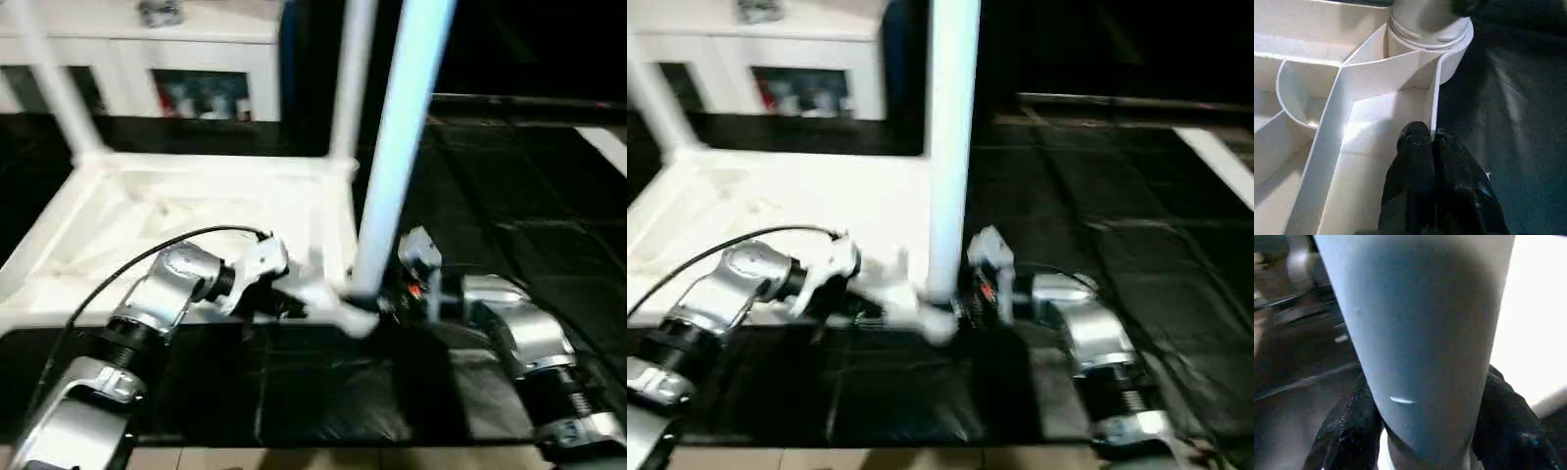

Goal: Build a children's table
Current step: Rotate leg to tighten

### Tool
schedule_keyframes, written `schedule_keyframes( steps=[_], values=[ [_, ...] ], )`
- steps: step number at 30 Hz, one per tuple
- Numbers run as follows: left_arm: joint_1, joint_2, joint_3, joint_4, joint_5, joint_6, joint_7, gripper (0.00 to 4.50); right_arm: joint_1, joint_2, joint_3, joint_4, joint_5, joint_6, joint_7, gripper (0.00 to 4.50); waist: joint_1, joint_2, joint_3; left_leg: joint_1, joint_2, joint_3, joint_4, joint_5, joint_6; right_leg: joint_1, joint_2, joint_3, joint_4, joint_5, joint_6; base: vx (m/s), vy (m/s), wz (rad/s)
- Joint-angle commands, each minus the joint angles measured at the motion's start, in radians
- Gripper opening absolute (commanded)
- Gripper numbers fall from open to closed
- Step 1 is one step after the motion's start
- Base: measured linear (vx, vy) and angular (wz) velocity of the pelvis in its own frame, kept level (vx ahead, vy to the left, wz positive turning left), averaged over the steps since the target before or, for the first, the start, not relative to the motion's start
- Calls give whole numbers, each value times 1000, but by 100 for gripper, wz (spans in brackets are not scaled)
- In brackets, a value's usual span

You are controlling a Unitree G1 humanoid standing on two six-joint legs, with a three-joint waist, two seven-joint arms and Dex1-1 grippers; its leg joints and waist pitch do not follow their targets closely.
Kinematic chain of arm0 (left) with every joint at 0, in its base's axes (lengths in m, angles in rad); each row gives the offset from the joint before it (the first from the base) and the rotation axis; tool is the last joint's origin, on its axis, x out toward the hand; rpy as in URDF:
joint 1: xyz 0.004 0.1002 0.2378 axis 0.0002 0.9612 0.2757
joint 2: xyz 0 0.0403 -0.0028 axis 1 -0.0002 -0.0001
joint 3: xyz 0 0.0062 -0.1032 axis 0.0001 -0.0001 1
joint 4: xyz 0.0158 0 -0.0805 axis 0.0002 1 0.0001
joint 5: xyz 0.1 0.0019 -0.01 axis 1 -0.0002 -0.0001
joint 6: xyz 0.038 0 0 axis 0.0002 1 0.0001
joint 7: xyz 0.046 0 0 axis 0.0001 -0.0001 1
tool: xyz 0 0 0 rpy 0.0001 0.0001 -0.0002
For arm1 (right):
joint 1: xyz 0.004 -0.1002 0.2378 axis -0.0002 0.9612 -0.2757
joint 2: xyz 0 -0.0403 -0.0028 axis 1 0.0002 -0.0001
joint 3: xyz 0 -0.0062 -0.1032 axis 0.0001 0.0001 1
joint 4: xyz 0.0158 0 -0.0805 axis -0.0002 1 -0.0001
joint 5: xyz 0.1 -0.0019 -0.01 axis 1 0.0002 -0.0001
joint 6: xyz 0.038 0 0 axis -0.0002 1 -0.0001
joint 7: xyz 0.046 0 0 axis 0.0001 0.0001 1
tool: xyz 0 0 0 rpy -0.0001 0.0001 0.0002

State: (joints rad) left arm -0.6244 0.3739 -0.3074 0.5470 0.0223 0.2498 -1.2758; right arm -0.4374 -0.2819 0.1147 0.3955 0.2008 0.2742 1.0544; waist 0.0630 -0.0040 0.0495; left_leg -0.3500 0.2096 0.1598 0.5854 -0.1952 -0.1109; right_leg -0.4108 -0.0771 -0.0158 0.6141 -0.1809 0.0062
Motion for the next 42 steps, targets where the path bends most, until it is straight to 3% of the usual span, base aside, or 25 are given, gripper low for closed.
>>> schedule_keyframes(
  steps=[1,3,5,6,7,8,14,15,17,20,26,28,29,31,32,33,34,39,42],
  values=[
    [-17,-90,-23,-30,-45,25,31,0,-16,63,41,17,-7,27,-75,209,6,-1,-58,-10,-1,9,-77,-203,-10,58,-37,17,-78,-282,-193,0,0,0],
    [-29,-152,-3,-16,-42,79,133,0,-24,123,26,18,2,56,-150,209,-8,1,-60,-8,-2,11,-72,-191,3,55,-34,18,-77,-231,-211,0,0,0],
    [-43,-197,21,0,-39,116,218,0,-33,165,21,19,2,72,-200,207,-12,0,-61,-9,-4,13,-70,-178,12,57,-32,18,-76,-203,-221,0,0,0],
    [-48,-214,32,5,-39,131,253,0,-37,181,22,22,-5,76,-222,207,-14,-6,-61,-8,-4,13,-69,-172,17,57,-31,17,-77,-193,-226,0,0,0],
    [-53,-230,43,9,-40,143,283,0,-43,197,24,25,-14,79,-247,207,-14,-3,-61,-9,-5,13,-70,-164,19,57,-31,17,-75,-190,-229,0,0,0],
    [-56,-246,54,7,-41,160,310,0,-49,218,23,29,-22,86,-279,206,-16,-8,-60,-10,-5,14,-70,-163,20,57,-31,17,-77,-193,-227,0,0,0],
    [-44,-254,70,-29,-26,191,350,0,-83,256,42,73,-96,99,-400,206,-23,-6,-58,-9,-4,11,-74,-188,17,54,-33,16,-82,-246,-205,0,0,0],
    [-43,-253,70,-31,-25,191,349,0,-83,256,42,73,-95,98,-397,260,-23,-6,-57,-8,-4,12,-74,-195,20,53,-33,17,-84,-252,-203,0,0,0],
    [-27,-239,63,-49,-20,187,333,0,-74,252,39,69,-98,89,-386,272,-23,-11,-58,-10,-3,13,-73,-186,28,56,-33,18,-83,-235,-203,0,0,0],
    [-11,-215,53,-66,-21,184,302,0,-61,239,35,53,-101,81,-374,295,-21,-3,-62,-11,-2,13,-70,-138,41,58,-33,19,-73,-146,-224,0,0,0],
    [0,-130,23,-60,-19,103,167,0,-10,145,18,-36,-61,63,-224,356,-21,-1,-66,-9,-3,16,-65,-115,71,64,-29,19,-66,-39,-251,0,0,0],
    [-2,-105,15,-56,-17,81,123,0,1,110,13,-54,-46,54,-170,372,-20,2,-65,-7,-2,17,-66,-119,70,61,-31,18,-67,-44,-264,0,0,0],
    [-2,-83,6,-55,-16,59,80,0,6,82,8,-64,-36,48,-131,378,-20,9,-63,-5,-1,17,-67,-139,68,60,-29,18,-70,-60,-266,0,0,0],
    [-1,-43,-13,-56,-18,9,-4,0,10,34,-2,-78,-14,42,-61,385,-17,8,-64,-4,1,16,-67,-158,69,61,-30,18,-69,-66,-269,0,0,0],
    [-1,-41,-14,-56,-19,6,-9,0,10,31,-3,-79,-12,42,-56,412,-17,9,-63,-5,2,16,-68,-159,69,60,-30,18,-67,-61,-275,0,0,0],
    [1,-7,-30,-63,-24,-9,-78,0,11,-11,0,-86,-5,44,9,412,-14,16,-62,-2,2,17,-67,-168,65,58,-30,18,-68,-68,-278,0,0,0],
    [0,8,-38,-63,-25,-19,-105,0,12,-30,4,-91,-5,44,38,422,-10,12,-63,-1,4,17,-67,-165,65,61,-29,18,-65,-55,-283,0,0,0],
    [1,63,-80,-52,2,-66,-187,0,3,-107,32,-67,-8,44,160,431,8,21,-63,0,5,19,-65,-161,60,60,-29,16,-60,-37,-295,0,0,0],
    [11,83,-95,-61,-3,-80,-225,0,-7,-115,29,-54,24,52,197,431,14,13,-63,-1,6,19,-66,-170,50,60,-32,16,-61,-64,-290,0,0,0]
  ],
)
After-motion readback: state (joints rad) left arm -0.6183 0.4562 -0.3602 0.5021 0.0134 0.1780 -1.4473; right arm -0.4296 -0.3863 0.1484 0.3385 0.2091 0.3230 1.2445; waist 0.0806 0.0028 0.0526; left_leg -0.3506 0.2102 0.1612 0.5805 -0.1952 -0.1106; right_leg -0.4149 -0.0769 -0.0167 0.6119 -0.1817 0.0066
